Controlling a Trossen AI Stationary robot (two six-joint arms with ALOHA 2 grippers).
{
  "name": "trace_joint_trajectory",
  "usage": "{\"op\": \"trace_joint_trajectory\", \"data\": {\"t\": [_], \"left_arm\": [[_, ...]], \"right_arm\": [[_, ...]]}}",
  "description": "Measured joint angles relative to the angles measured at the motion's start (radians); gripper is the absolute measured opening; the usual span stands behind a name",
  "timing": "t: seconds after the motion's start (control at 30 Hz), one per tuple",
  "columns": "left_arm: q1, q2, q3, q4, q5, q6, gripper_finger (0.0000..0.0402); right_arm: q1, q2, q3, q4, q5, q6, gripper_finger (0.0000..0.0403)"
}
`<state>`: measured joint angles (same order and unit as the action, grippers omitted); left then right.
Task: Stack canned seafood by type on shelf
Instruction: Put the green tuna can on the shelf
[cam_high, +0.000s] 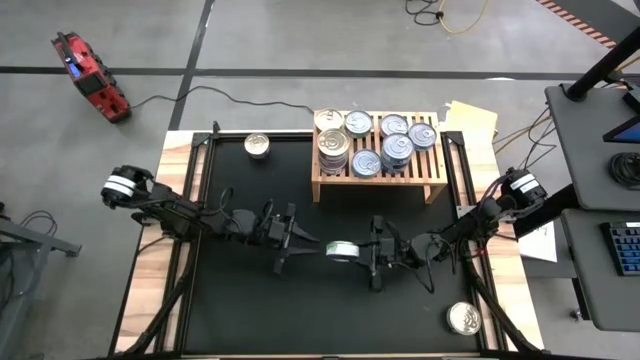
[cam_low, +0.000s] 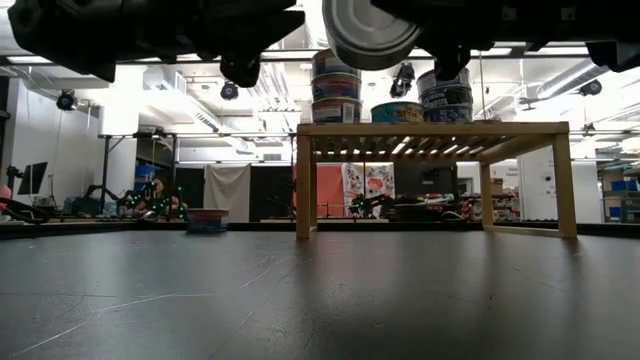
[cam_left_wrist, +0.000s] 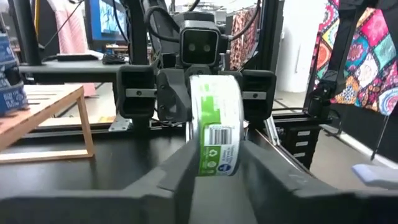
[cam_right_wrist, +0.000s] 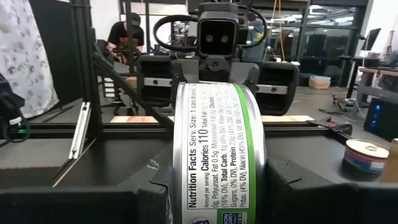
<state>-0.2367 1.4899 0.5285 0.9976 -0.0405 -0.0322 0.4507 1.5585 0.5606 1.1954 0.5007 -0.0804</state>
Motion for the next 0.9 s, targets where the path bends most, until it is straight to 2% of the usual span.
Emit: {"op": "trace_joint_trajectory", "data": {"t": [0.17, 0.3, 0.4, 0.6, 0.9], "left_arm": [[0.0, 0.0, 0.0, -0.004, -0.001, -0.03, 0.0195], [-0.007, 0.001, 0.0, -0.003, -0.001, -0.028, 0.0253], [-0.018, 0.008, 0.0, 0.006, -0.002, 0.01, 0.0282], [-0.024, 0.029, 0.0, 0.005, -0.001, 0.067, 0.0296], [-0.024, 0.044, 0.005, 0.022, -0.001, 0.075, 0.029]], "right_arm": [[0.0, 0.004, 0.018, 0.0, -0.001, -0.023, 0.0123], [0.003, 0.029, 0.052, -0.031, -0.029, -0.148, 0.0123], [0.01, 0.065, 0.082, -0.041, -0.04, -0.241, 0.0123], [0.008, 0.087, 0.131, -0.048, -0.026, -0.312, 0.0123], [-0.004, 0.086, 0.16, -0.092, -0.018, -0.3, 0.0123]]}}
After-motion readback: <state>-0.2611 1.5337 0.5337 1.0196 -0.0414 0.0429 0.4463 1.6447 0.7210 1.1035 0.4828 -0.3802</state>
